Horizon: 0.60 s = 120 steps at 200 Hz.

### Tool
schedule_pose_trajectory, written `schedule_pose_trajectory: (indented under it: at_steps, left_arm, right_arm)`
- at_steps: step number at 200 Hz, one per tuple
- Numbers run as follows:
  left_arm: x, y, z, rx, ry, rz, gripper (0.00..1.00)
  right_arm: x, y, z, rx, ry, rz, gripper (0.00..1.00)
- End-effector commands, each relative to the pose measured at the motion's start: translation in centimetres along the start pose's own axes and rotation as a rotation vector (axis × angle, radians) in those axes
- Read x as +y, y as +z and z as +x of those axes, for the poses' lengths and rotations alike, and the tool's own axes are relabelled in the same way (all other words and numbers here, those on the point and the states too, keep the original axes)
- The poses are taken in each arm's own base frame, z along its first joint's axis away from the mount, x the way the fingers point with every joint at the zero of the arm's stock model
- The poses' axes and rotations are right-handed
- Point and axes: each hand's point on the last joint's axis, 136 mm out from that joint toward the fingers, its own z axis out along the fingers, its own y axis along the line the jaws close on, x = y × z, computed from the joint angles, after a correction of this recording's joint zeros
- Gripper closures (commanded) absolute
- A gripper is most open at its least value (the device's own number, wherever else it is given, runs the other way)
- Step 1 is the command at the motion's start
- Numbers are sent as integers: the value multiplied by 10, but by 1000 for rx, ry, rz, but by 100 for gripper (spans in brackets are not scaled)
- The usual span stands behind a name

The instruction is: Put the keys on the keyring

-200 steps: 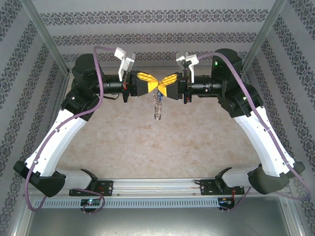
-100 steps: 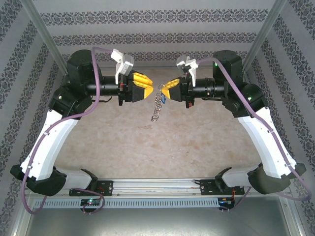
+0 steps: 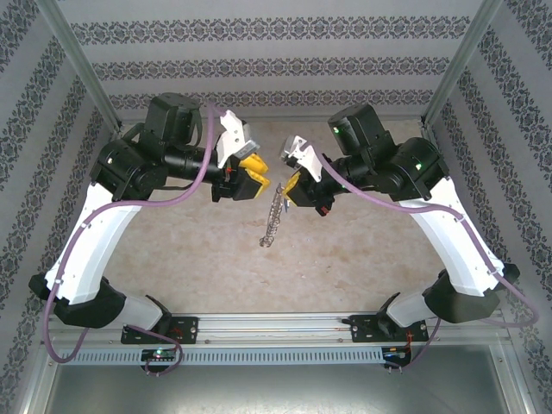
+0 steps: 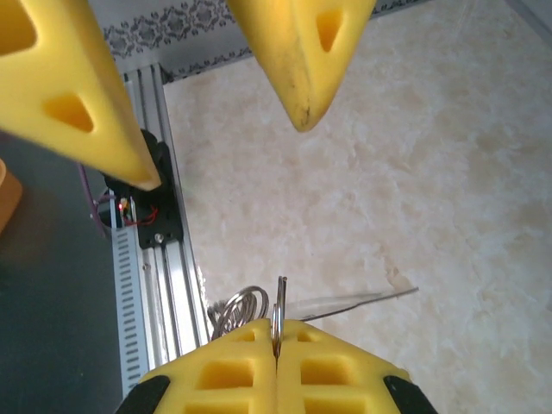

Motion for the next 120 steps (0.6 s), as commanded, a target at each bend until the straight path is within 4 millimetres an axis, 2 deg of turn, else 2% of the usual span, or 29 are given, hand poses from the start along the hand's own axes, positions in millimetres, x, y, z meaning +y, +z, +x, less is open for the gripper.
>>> schedule_pose_trajectory:
  at_steps: [1,28,120]
  left_arm:
    - [-15,-1,8,33,26,50,64]
    - [-17,6,10,37,18,76,63]
    - [-13,27,14,52,-6,127,63]
  right_arm:
    - [8,-10,0,12,-56,-4,100]
    - [16,-8,-4,7,-75,-50,100]
    - [20,-5,-11,8,-100,-82,100]
